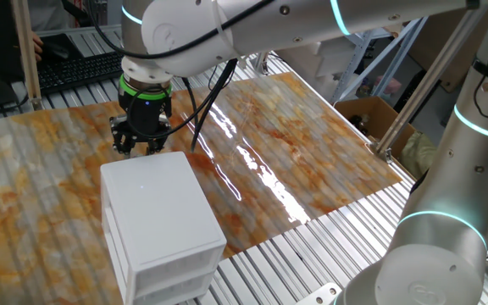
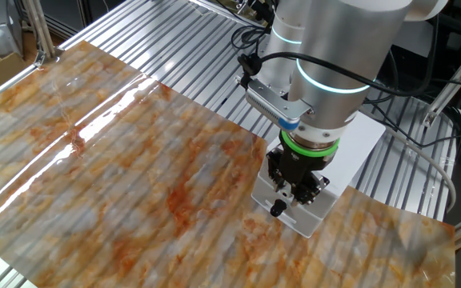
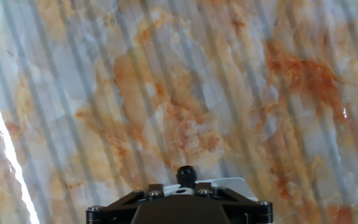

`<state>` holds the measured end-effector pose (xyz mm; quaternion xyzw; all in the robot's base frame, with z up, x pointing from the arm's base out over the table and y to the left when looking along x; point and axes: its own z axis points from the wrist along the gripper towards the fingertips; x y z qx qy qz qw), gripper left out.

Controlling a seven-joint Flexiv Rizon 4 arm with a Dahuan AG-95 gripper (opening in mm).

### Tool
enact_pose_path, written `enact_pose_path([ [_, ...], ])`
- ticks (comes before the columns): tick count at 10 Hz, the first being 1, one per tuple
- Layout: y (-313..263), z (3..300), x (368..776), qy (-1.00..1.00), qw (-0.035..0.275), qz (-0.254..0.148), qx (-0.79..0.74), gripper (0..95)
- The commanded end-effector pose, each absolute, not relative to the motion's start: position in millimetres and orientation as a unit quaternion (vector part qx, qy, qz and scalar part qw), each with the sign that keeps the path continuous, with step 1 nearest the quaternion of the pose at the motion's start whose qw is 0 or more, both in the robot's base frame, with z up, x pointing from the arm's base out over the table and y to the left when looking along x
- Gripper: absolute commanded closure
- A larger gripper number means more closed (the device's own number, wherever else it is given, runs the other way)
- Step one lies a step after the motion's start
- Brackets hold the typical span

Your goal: Take something out of a drawer

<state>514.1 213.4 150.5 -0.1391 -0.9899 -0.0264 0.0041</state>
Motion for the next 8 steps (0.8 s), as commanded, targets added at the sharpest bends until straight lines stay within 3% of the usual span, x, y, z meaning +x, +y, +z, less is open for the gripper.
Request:
enact_pose_path([
  [1, 214.3, 150.0, 513.8, -0.991, 0.002, -0.023, -0.135, 95.0],
  [8, 213.8, 149.6, 514.5, -0.991, -0.002, -0.021, -0.129, 95.0],
])
